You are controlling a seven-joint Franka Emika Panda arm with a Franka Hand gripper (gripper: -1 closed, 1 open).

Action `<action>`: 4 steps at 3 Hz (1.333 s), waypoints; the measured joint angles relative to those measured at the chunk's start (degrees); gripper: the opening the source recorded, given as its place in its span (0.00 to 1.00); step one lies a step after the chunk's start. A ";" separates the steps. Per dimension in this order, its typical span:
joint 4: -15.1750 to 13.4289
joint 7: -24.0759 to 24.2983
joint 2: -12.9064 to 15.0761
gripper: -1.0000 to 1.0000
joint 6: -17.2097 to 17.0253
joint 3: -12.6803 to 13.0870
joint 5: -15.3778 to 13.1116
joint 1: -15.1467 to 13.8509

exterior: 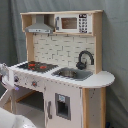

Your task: Play with the kitchen

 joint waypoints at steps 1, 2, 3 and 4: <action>1.96 0.04 -4.60 1.00 -3.30 -0.27 -3.05 1.35; 3.59 -0.11 -10.19 1.00 -4.98 0.32 -6.18 1.56; 4.15 -0.23 -15.31 1.00 -4.76 0.95 -9.20 1.57; 5.44 -0.23 -20.31 1.00 -3.59 1.13 -11.97 1.56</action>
